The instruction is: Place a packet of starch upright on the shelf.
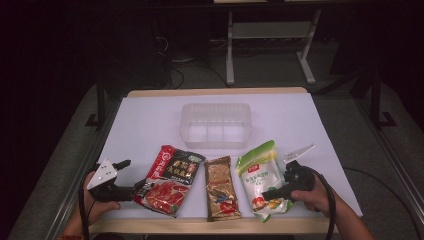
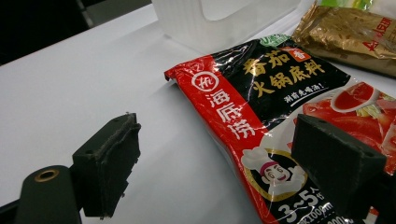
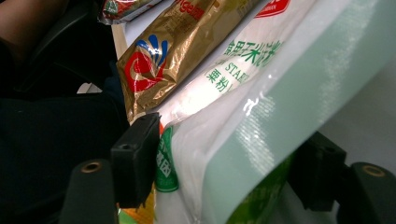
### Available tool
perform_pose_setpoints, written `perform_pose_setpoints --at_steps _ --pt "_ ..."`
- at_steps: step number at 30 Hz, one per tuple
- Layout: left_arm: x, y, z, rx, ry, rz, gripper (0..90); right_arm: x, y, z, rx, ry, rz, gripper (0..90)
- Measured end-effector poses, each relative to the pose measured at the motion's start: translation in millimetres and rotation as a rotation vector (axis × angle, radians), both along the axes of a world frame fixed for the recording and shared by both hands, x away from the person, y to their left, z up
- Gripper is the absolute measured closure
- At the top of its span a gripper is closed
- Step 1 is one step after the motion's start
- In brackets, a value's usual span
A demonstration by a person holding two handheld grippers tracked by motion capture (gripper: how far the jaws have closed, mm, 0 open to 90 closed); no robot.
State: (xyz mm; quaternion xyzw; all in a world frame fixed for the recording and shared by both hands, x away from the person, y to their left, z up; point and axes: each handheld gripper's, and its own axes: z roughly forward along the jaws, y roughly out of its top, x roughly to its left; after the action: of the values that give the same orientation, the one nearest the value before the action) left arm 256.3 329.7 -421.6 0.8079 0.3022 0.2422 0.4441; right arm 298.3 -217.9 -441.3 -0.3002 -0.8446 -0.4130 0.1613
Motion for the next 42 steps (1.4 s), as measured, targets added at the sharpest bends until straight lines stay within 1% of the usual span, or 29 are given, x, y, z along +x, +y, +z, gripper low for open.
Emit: perform_pose_setpoints --at_steps 1,2,3,4,5,7,9,10,13,15,16,18,20,21,22,24,26,31,32,36,39,41,42 --pt "0.1 -0.3 -0.2 -0.001 0.001 -0.001 15.1 -0.4 -0.4 0.4 -0.001 -0.004 -0.002 33.7" --pt "0.1 -0.8 -0.2 0.004 0.002 -0.003 15.0 -0.9 -0.6 0.7 0.003 -0.008 -0.003 36.9" --pt "0.2 -1.2 -0.2 0.006 0.003 -0.005 15.1 -2.3 -1.1 2.7 -0.003 -0.025 -0.001 39.5" --pt "0.2 -1.2 -0.2 0.006 0.003 -0.005 15.1 -2.3 -1.1 2.7 -0.003 -0.025 -0.001 39.5" --pt "0.4 -1.5 -0.3 0.008 0.003 -0.006 15.0 -2.8 -0.3 4.5 -0.014 -0.037 -0.001 38.7" --pt "0.5 -1.6 -0.2 0.007 0.003 -0.005 15.1 -2.1 -0.1 5.1 -0.018 -0.035 -0.005 37.3" --pt "0.6 -1.5 0.1 0.001 0.002 -0.002 15.0 1.2 0.5 6.3 -0.020 -0.034 -0.032 31.0" --pt "0.4 -1.3 0.7 0.000 0.002 -0.002 15.1 5.2 1.9 9.3 -0.034 -0.030 -0.060 27.5" --pt "0.2 -1.3 0.7 0.001 0.000 0.000 15.0 8.5 3.8 10.7 -0.042 -0.036 -0.059 27.4" --pt "0.3 -1.8 0.4 -0.005 0.002 0.001 15.1 13.2 5.5 14.3 -0.038 -0.042 -0.075 27.0" --pt "0.5 -2.0 0.1 -0.004 0.002 0.001 15.0 19.0 7.5 19.3 -0.031 -0.049 -0.078 28.9" --pt "0.9 -2.5 -0.1 -0.001 0.005 -0.003 15.1 25.1 10.3 22.3 -0.044 -0.055 -0.079 33.3" --pt "1.2 -2.9 -0.2 0.003 0.006 -0.006 15.1 28.1 12.2 22.6 -0.052 -0.051 -0.076 33.3" --pt "1.5 -3.1 -0.3 0.002 0.005 -0.007 15.1 32.2 16.3 22.5 -0.071 -0.055 -0.065 39.5" --pt "1.8 -3.1 -0.6 0.002 0.007 -0.006 15.2 33.4 17.7 21.7 -0.081 -0.051 -0.061 42.2" --pt "2.6 -3.0 -1.7 -0.002 0.016 -0.006 15.2 34.0 19.2 20.0 -0.090 -0.045 -0.054 42.9" --pt "3.2 -3.1 -2.6 -0.006 0.025 -0.004 15.2 33.0 22.7 16.0 -0.103 -0.025 -0.022 43.5" --pt "3.8 -4.6 -3.1 -0.002 0.024 -0.006 15.4 30.0 23.4 13.7 -0.092 -0.017 -0.014 47.4" --pt "4.2 -5.1 -3.5 0.004 0.027 -0.008 15.4 29.3 22.2 12.7 -0.082 -0.004 -0.018 49.7" --pt "4.7 -5.5 -3.7 0.002 0.028 -0.010 15.4 27.7 20.3 13.2 -0.078 -0.003 -0.020 51.4" --pt "4.8 -5.3 -3.7 0.003 0.029 -0.012 15.4 25.5 17.0 14.2 -0.075 0.000 -0.016 51.2" --pt "4.4 -5.0 -3.5 0.002 0.029 -0.006 15.4 24.4 14.6 13.6 -0.076 0.019 -0.007 47.1" --pt "4.4 -4.5 -3.3 0.000 0.028 -0.007 15.4 24.4 14.6 13.6 -0.076 0.019 -0.007 47.1"
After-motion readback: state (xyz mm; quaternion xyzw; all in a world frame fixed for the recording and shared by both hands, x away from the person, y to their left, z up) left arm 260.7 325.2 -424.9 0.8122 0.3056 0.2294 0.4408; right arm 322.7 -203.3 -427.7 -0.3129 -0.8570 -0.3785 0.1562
